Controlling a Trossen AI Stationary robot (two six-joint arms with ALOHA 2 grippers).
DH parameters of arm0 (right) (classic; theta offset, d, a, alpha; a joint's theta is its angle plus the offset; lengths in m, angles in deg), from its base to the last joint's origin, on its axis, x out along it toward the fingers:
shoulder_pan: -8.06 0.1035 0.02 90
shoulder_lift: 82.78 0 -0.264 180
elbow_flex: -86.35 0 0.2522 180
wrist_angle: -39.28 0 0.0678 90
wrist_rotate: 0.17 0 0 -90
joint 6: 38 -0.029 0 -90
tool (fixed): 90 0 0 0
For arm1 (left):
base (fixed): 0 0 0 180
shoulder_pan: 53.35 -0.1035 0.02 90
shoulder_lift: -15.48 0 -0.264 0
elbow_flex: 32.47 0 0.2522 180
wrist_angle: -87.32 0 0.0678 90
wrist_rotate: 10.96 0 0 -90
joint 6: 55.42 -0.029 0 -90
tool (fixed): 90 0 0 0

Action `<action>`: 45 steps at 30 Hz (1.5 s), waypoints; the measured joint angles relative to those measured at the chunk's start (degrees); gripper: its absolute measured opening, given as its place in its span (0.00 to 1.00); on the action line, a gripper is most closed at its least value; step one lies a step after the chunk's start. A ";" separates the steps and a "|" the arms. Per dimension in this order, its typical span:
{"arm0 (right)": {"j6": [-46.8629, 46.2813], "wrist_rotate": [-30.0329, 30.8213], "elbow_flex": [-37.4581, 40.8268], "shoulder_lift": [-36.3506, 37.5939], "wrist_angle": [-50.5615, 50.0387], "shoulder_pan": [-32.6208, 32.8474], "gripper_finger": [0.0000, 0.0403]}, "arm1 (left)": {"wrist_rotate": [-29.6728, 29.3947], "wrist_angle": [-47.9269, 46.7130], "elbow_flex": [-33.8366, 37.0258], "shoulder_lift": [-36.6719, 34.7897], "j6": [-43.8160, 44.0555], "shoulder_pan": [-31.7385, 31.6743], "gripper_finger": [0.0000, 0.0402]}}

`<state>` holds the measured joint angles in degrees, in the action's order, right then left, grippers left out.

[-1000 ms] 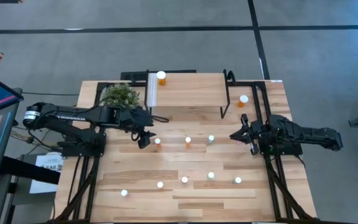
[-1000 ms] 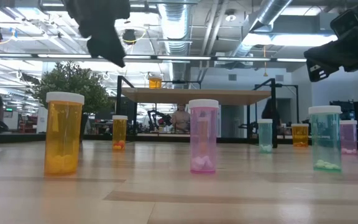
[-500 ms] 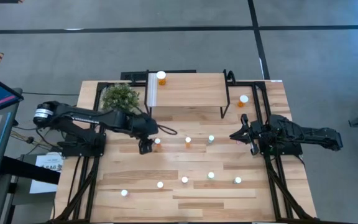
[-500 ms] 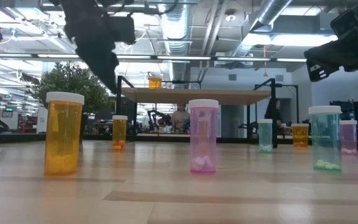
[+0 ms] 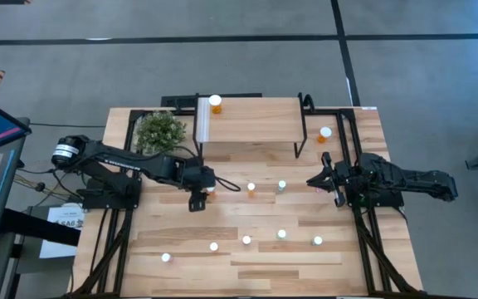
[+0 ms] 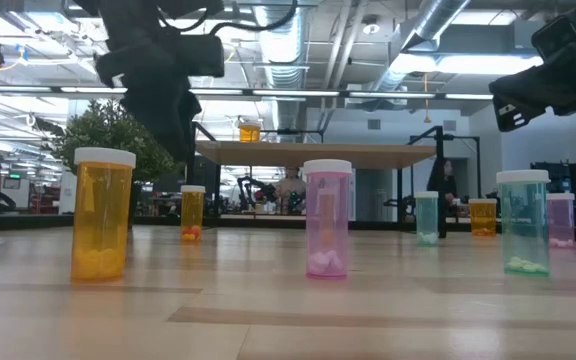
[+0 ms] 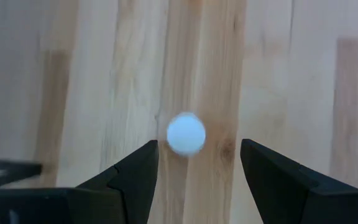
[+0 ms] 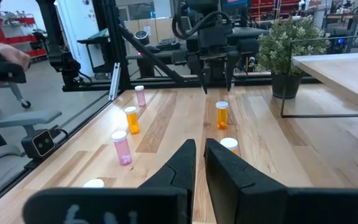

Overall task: Pick and place medicine bottles onto shelf by color
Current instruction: Put the small top right orange pill bottle on the shelf

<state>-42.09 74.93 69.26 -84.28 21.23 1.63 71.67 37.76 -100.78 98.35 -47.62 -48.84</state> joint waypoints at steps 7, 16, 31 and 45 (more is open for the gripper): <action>0.00 0.00 0.01 0.00 0.00 -0.01 0.15 | 0.42 1.47 -0.04 0.83 0.20 0.04 0.53; 0.01 0.00 0.00 0.00 0.00 0.00 0.15 | 0.61 3.43 0.64 0.83 -0.59 0.77 0.53; -0.01 -0.01 0.00 0.00 0.00 0.00 0.15 | 0.33 8.77 4.22 0.83 -0.56 0.75 0.53; -0.01 0.00 0.00 0.00 0.00 -0.01 0.15 | 0.08 9.58 4.22 0.83 -1.78 -1.71 0.53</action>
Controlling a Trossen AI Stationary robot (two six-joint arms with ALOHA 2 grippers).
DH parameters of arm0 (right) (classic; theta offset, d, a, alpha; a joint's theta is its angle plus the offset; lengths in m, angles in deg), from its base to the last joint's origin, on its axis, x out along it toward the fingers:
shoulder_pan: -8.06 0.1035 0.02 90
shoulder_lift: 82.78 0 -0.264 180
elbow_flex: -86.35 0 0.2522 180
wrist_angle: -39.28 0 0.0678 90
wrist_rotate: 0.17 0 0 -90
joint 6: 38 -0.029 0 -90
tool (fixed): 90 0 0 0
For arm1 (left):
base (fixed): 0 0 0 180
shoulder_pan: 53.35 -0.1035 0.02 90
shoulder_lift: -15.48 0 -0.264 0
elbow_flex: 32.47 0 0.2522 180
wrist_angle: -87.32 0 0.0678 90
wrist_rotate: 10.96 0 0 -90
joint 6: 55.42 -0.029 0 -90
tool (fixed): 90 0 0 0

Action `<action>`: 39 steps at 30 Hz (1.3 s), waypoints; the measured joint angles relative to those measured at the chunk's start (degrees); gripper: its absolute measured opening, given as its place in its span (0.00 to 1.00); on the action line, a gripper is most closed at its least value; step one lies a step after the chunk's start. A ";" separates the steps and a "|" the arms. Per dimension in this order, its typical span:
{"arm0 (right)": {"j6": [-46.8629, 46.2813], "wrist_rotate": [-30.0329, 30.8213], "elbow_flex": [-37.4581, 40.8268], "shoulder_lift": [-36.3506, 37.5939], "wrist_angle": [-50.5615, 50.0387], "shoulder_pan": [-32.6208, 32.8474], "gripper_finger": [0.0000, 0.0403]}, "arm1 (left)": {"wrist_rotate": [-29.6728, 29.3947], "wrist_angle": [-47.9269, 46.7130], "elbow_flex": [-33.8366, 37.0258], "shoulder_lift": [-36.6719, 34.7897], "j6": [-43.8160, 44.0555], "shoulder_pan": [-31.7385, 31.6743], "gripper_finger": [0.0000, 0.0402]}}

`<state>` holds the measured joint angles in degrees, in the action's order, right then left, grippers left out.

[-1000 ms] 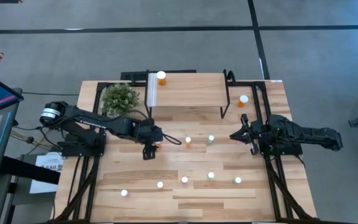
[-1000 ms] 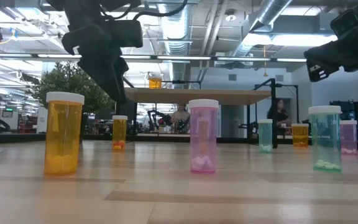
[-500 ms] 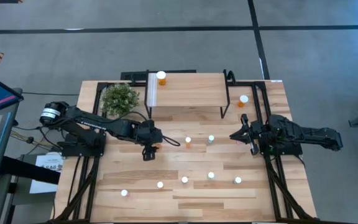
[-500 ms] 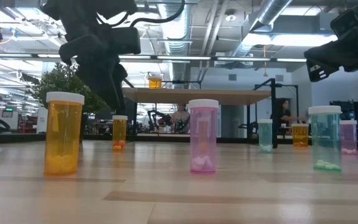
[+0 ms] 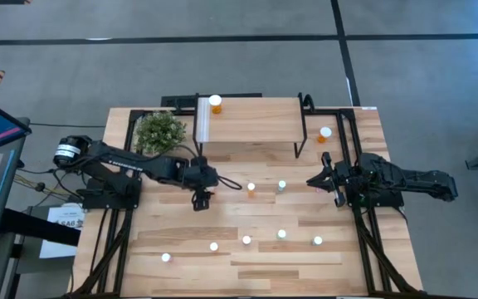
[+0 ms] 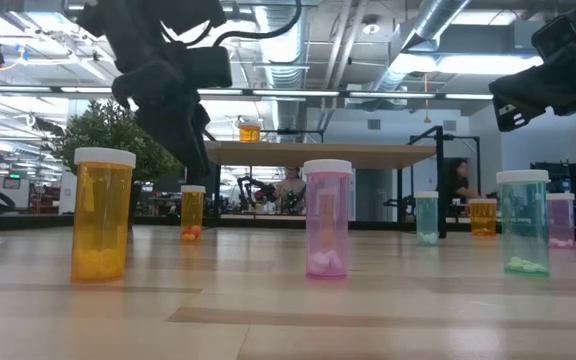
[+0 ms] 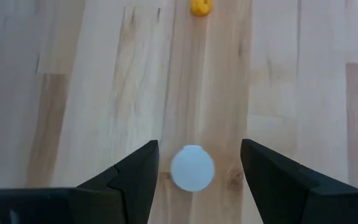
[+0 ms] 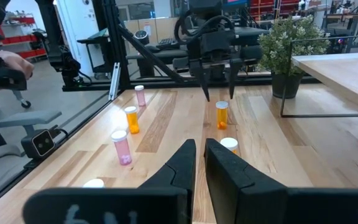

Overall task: Pick and place medicine bottles onto shelf by color
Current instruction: Put the small top right orange pill bottle on the shelf

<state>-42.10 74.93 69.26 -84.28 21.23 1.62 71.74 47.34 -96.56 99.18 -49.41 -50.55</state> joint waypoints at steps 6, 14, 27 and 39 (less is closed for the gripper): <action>0.01 0.00 0.00 0.00 0.00 -0.01 0.15 | 2.16 -0.44 0.00 0.00 -0.89 -3.45 0.53; 0.02 0.00 0.00 0.00 0.00 -0.01 0.15 | 4.54 0.06 0.00 0.00 -0.89 -4.67 0.53; 0.02 0.00 0.00 0.00 0.00 0.01 0.15 | 3.62 -2.37 0.00 0.00 -2.39 -4.05 0.53; 0.02 0.00 0.00 0.00 0.00 -0.01 0.15 | 5.47 -3.07 0.00 0.00 -2.39 -5.05 0.53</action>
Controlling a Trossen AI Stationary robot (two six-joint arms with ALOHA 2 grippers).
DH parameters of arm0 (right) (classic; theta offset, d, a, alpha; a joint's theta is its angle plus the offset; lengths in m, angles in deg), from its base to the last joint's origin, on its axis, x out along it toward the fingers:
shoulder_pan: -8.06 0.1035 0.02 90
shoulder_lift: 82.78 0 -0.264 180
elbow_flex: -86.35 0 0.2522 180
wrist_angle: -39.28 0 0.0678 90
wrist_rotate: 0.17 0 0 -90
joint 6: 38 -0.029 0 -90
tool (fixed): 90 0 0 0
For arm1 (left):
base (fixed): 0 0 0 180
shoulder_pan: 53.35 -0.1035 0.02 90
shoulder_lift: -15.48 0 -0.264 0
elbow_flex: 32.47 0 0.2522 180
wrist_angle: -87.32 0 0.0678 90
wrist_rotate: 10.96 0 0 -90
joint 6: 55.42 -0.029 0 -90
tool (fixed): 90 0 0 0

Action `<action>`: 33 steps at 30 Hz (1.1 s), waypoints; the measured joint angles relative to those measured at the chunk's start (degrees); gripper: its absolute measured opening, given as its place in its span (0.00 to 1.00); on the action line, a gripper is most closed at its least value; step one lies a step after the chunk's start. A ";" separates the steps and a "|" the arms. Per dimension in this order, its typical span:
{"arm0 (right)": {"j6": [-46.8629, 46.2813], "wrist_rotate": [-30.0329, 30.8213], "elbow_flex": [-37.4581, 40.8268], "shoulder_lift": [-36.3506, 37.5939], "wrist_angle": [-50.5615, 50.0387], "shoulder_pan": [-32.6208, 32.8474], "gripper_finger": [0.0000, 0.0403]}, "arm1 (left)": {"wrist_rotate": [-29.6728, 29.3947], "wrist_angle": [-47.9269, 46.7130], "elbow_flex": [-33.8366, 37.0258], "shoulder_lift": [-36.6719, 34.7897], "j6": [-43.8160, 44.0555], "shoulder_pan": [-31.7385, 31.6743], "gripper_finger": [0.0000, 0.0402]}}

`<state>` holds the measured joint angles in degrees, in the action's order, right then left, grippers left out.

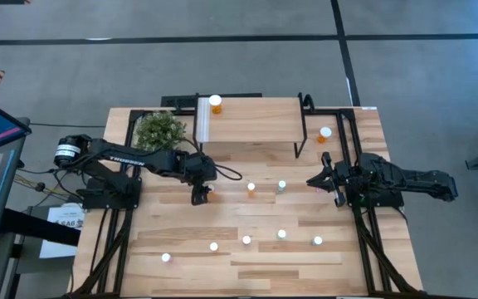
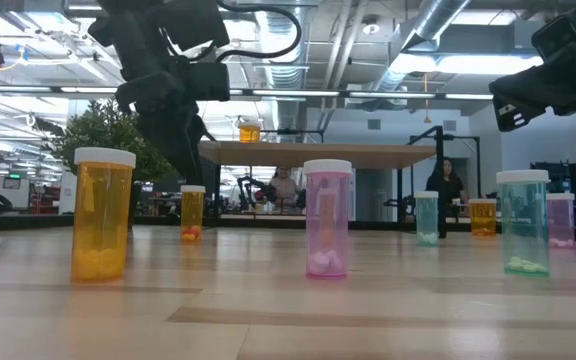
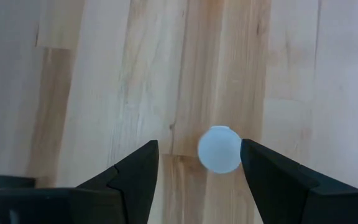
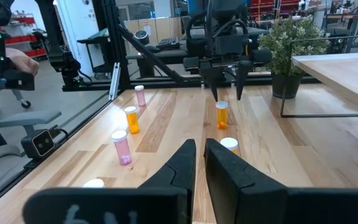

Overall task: Pick and place medicine bottles onto shelf by color
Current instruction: Put the small top right orange pill bottle on the shelf

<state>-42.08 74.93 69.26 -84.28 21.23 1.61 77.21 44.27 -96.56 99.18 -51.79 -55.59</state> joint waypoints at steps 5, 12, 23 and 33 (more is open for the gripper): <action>-0.02 0.00 0.00 0.01 0.00 0.01 0.15 | -0.40 0.98 0.00 0.00 0.21 0.39 0.53; -0.02 0.00 0.00 0.02 0.00 0.00 0.15 | 0.10 2.74 -0.05 1.58 0.34 0.74 0.53; 0.00 0.00 0.00 -0.42 -0.04 0.02 0.15 | 0.10 1.97 0.04 7.00 0.22 1.05 0.53; -0.01 0.00 0.00 -0.37 -0.02 0.02 0.15 | 0.05 3.38 0.00 8.14 -0.14 1.05 0.46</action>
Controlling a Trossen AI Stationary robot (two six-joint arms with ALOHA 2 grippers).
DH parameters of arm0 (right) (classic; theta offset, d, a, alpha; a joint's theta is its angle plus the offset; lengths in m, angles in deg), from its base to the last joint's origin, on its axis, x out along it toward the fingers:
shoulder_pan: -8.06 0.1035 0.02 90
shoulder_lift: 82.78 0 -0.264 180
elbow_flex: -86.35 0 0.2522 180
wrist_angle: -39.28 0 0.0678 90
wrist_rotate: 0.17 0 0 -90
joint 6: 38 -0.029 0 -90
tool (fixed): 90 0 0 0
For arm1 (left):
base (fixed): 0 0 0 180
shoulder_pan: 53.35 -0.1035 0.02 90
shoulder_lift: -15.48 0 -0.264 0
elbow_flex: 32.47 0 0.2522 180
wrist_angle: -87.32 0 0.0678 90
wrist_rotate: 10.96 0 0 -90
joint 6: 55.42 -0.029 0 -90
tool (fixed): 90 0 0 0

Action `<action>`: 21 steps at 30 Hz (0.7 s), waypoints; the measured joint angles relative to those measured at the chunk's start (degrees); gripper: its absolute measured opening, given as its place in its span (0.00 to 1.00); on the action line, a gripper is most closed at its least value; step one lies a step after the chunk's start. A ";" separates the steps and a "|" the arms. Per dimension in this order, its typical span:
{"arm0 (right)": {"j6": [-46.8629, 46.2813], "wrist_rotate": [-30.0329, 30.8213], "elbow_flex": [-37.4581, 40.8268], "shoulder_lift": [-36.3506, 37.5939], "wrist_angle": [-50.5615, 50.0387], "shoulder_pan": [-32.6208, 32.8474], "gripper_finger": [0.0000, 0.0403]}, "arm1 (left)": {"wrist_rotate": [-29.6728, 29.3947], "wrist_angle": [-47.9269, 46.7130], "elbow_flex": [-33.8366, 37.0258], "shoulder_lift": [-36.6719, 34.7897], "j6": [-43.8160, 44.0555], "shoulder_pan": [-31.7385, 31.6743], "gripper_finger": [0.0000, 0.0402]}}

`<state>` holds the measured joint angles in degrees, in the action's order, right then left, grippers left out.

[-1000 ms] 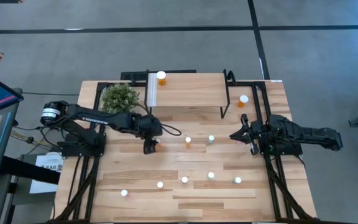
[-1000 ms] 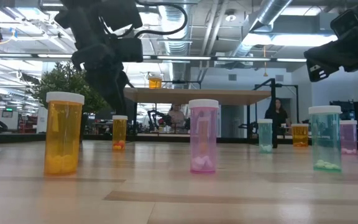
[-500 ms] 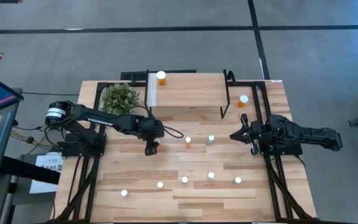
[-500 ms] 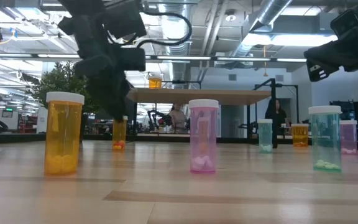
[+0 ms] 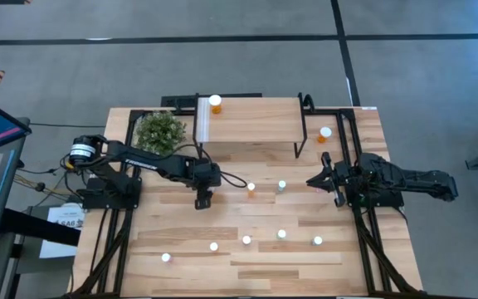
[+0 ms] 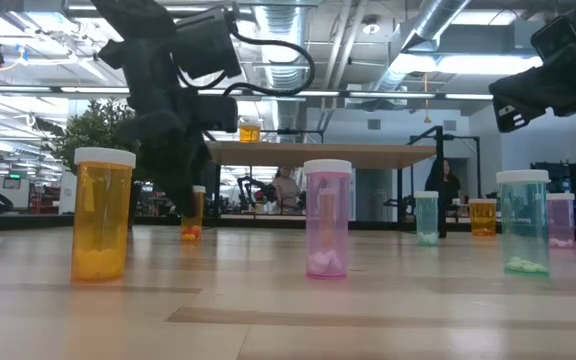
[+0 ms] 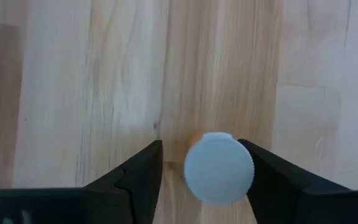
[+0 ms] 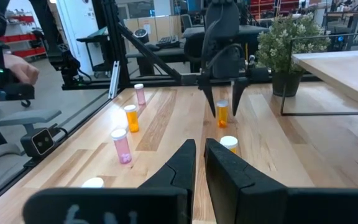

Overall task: Pick and place medicine bottles onto shelf by color
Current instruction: Put the small top right orange pill bottle on the shelf

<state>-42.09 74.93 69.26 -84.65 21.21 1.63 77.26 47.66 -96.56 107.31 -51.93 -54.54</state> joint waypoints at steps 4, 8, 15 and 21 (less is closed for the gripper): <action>-0.01 0.00 0.00 0.00 0.00 -0.01 0.15 | 1.00 -0.03 0.00 -0.01 -0.02 -0.04 0.37; -0.01 0.00 0.00 0.00 0.00 0.00 0.15 | 1.15 -0.05 -0.01 -0.11 -0.02 -0.04 0.29; 0.00 0.00 0.00 0.00 0.00 -0.01 0.15 | 1.60 -2.19 -2.85 -0.38 -0.29 -0.04 0.23; 0.00 0.00 0.00 0.00 0.00 -0.02 0.15 | 1.57 -5.59 -7.99 -0.38 -2.84 -0.45 0.24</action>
<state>-42.09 74.93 69.26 -84.65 21.21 1.60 78.84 42.07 -104.55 106.94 -54.77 -55.00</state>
